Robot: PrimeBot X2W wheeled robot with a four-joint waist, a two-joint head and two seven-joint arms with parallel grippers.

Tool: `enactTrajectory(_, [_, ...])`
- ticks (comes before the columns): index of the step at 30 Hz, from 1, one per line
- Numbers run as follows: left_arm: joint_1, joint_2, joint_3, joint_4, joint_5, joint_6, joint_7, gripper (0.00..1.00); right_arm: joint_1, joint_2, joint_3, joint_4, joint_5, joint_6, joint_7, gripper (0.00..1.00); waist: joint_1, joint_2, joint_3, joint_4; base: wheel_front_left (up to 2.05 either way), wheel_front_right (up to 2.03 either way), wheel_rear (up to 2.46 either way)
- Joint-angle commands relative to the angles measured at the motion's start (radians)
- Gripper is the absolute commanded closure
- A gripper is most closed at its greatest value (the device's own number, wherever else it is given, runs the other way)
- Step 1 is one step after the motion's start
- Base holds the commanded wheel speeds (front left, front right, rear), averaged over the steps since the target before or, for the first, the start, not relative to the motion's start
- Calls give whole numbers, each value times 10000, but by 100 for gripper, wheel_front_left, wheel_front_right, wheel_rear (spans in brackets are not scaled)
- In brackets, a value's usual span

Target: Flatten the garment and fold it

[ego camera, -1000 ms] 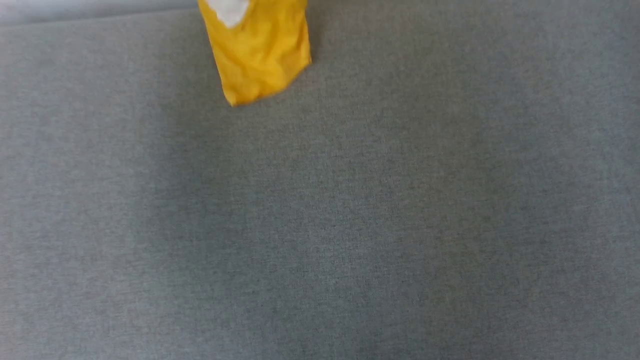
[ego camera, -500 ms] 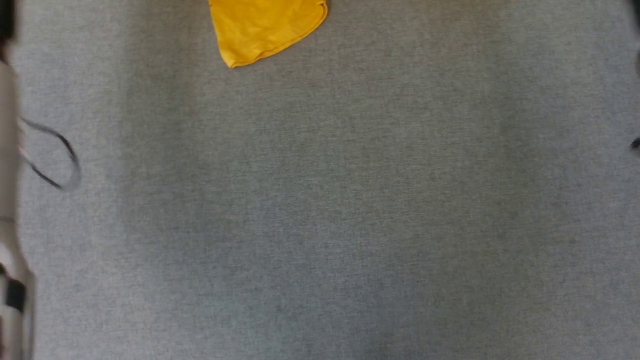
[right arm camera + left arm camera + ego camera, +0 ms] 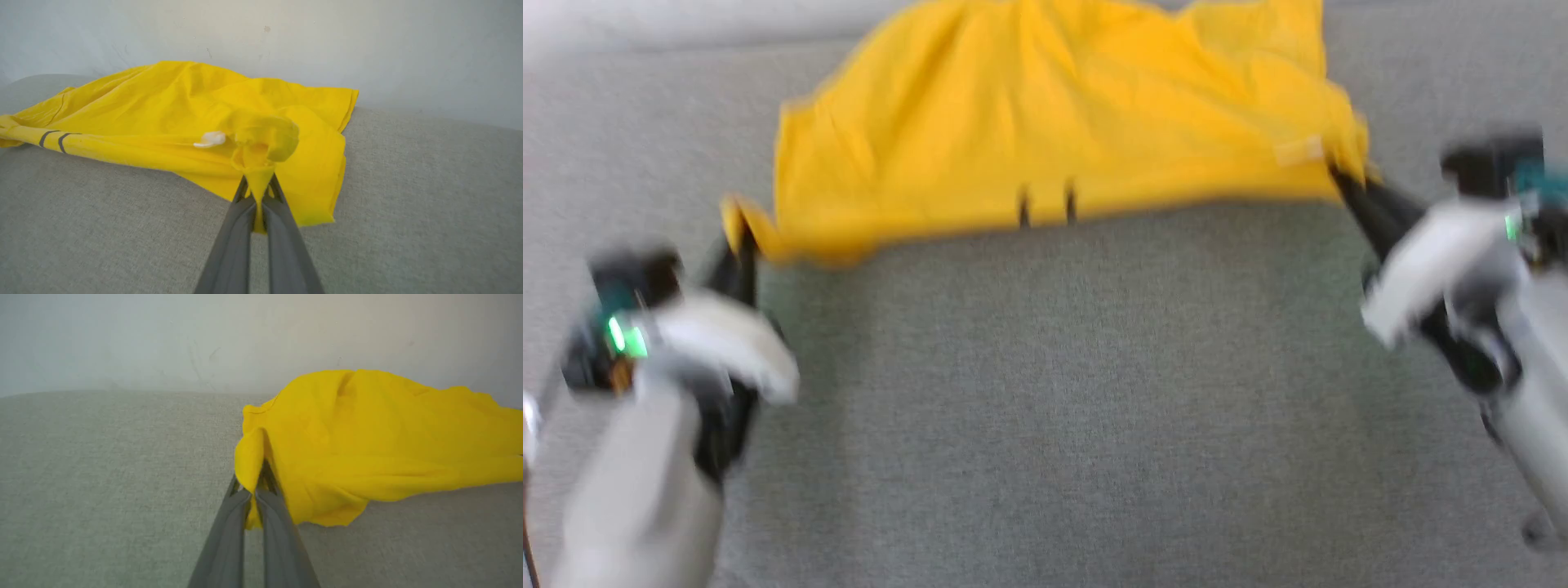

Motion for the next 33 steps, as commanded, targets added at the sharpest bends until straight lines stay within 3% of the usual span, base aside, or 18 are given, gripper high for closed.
enactTrajectory(1, [822,99,21,-704,-85,283,204,100,596,-293,-64,-311,67,-19,-65,100,3,0,-1058,223,0,0,0])
enactTrajectory(5, [3378,458,178,-3490,-193,1224,982,100,2402,-831,-557,-1615,142,-19,35,100,3,0,-1562,347,0,0,0])
enactTrajectory(11, [6592,930,616,-7357,-268,2865,2326,100,5194,-1199,-2209,-3592,-176,-19,702,100,3,0,-1956,400,0,0,0])
enactTrajectory(16, [8253,1133,901,-9181,-462,3770,3328,100,7257,-676,-3807,-4928,-689,-19,1693,100,3,0,-2039,370,0,0,0])
enactTrajectory(19, [8794,1222,1014,-9833,-563,4078,3734,100,8254,-141,-4689,-5512,-1056,-19,2181,100,3,0,-2049,404,0,0,0])
enactTrajectory(24, [8502,1439,1134,-10118,-571,3986,3826,100,8970,801,-5520,-6216,-1656,-19,2718,100,3,0,-1870,450,0,0,0])
enactTrajectory(30, [6374,1547,739,-8945,-798,2967,3838,100,8042,1273,-5714,-6185,-2526,-19,3173,100,3,0,-1438,349,0,0,0])
enactTrajectory(33, [5113,1408,497,-8034,-873,2460,3710,100,7386,1175,-5523,-5859,-2895,-19,3372,100,3,0,-1140,307,0,0,0])
